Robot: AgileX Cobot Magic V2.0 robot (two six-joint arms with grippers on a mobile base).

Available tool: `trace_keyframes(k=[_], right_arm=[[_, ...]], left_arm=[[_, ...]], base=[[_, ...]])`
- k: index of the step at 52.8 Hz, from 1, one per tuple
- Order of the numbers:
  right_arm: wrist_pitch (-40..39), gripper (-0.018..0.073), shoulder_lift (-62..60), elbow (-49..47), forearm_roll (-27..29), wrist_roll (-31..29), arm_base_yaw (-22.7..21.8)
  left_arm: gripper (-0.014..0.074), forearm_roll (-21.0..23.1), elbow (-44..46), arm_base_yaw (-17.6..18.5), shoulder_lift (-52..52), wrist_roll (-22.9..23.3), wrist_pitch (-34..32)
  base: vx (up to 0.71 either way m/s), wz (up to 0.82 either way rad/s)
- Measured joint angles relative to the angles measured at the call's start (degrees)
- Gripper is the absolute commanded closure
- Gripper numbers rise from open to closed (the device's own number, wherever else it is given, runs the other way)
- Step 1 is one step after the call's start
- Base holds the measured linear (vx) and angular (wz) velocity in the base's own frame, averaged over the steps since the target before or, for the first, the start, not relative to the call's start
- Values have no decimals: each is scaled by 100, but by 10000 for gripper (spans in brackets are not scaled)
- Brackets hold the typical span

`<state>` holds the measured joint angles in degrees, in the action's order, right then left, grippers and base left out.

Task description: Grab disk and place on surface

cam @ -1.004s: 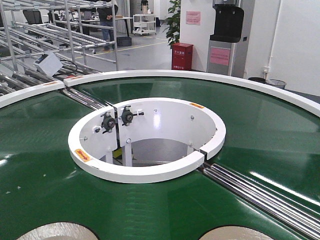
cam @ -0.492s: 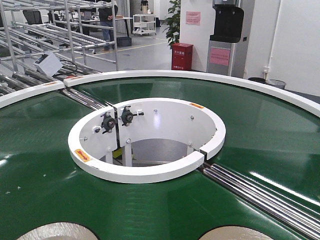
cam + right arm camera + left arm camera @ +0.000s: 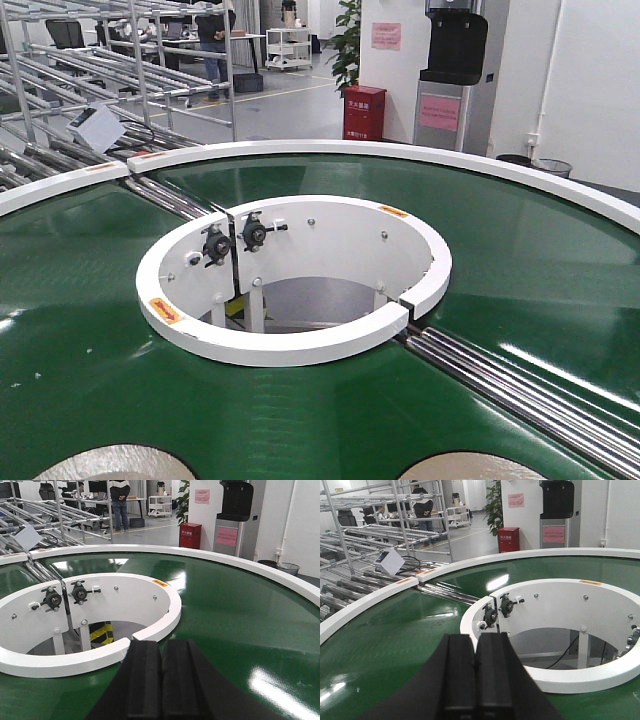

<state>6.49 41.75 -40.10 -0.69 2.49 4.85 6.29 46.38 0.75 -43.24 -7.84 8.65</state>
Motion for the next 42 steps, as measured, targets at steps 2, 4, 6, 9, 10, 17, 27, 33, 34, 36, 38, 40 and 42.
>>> trace_keyframes(k=[2, 4, 6, 9, 10, 17, 27, 33, 34, 36, 38, 40, 42], right_arm=[[0, 359, 0, 0, 0, 0, 0], [0, 305, 0, 0, 0, 0, 0], [0, 244, 0, 0, 0, 0, 0], [0, 125, 0, 0, 0, 0, 0], [5, 85, 0, 0, 2, 0, 0], [5, -137, 0, 0, 7, 0, 0], [34, -161, 0, 0, 69, 21, 0], [504, -119, 9, -106, 326, 164, 0], [701, -111, 35, -167, 370, 185, 0], [1158, -86, 119, -329, 449, 201, 0], [1628, -53, 275, -529, 560, 202, 0], [1992, -28, 457, -710, 694, 184, 0], [2388, -3, 730, -927, 937, 107, 0]], left_arm=[[363, 0, 0, 0, 5, 0, 0], [313, 0, 0, 0, 5, 0, 0], [260, 0, 0, 0, 5, 0, 0], [163, 0, 0, 0, 5, 0, 13], [132, 0, 0, 0, 5, 0, 13], [-13, 0, 0, 0, 5, 0, 20], [-22, 128, 0, 0, 5, 144, 111], [9, 258, 27, 0, -3, 230, 731], [13, 267, 43, 0, -32, 236, 931], [24, 296, 132, 0, -116, 236, 1366], [32, 354, 241, 0, -261, 236, 1743], [38, 468, 344, 0, -471, 165, 2169], [41, 668, 453, 0, -687, -17, 2559]], base=[[0, 0], [0, 0], [0, 0], [0, 0], [0, 0], [0, 0], [0, 0], [0, 0], [0, 0], [0, 0], [0, 0], [0, 0], [0, 0]])
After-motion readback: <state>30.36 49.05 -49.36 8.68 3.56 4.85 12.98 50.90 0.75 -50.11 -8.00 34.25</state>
